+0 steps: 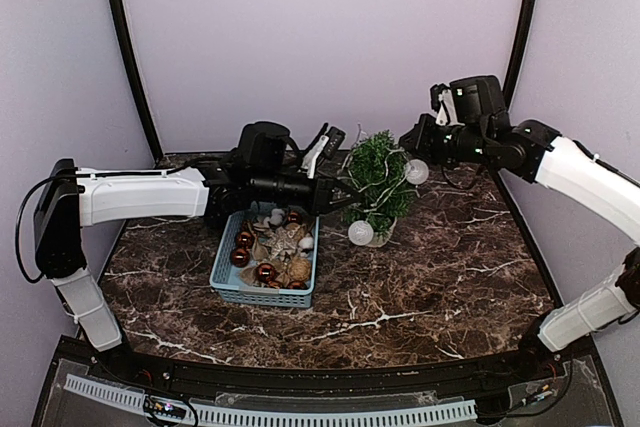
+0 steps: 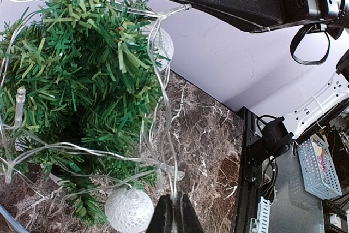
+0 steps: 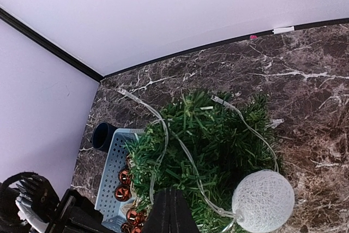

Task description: Decorate the small christmas tree

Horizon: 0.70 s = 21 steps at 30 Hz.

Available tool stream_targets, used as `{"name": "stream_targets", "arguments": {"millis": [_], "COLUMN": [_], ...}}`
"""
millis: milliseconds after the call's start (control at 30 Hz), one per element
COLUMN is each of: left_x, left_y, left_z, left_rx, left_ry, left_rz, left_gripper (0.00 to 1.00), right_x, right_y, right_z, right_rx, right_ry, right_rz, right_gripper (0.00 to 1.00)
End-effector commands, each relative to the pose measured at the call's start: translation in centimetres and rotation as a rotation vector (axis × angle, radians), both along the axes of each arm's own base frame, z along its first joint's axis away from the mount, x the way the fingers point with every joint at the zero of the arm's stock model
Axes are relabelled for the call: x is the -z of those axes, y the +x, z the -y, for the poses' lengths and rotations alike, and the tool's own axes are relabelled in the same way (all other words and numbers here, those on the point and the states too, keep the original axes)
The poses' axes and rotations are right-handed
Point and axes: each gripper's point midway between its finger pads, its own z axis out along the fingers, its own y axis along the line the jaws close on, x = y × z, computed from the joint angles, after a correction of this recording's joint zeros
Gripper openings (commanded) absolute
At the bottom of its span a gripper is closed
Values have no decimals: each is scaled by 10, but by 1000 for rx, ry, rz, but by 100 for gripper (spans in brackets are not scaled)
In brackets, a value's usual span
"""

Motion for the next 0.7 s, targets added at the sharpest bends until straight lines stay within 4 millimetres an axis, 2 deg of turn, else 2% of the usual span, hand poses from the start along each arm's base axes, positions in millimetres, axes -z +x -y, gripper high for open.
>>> {"name": "stream_targets", "arguments": {"millis": [0, 167, 300, 400, 500, 667], "left_x": [-31, -28, -28, -29, -30, -33], "left_y": [-3, -3, -4, -4, -2, 5], "left_z": [-3, -3, -3, -4, -4, -9], "left_rx": [-7, -6, -4, -7, -13, -64], "left_ry": [-33, -27, -27, -27, -29, -13], "left_rz": [52, 46, 44, 43, 46, 67], "left_gripper": [0, 0, 0, 0, 0, 0], "right_x": [-14, -7, 1, 2, 1, -15], "right_y": [-4, -12, -13, -13, -11, -10], "right_z": [-2, -16, -19, -20, -16, 8], "right_rx": [-46, -141, -162, -163, -137, -25], "right_ry": [43, 45, 36, 38, 29, 29], "right_rz": [47, 30, 19, 15, 16, 64], "right_gripper": [13, 21, 21, 14, 1, 0]}}
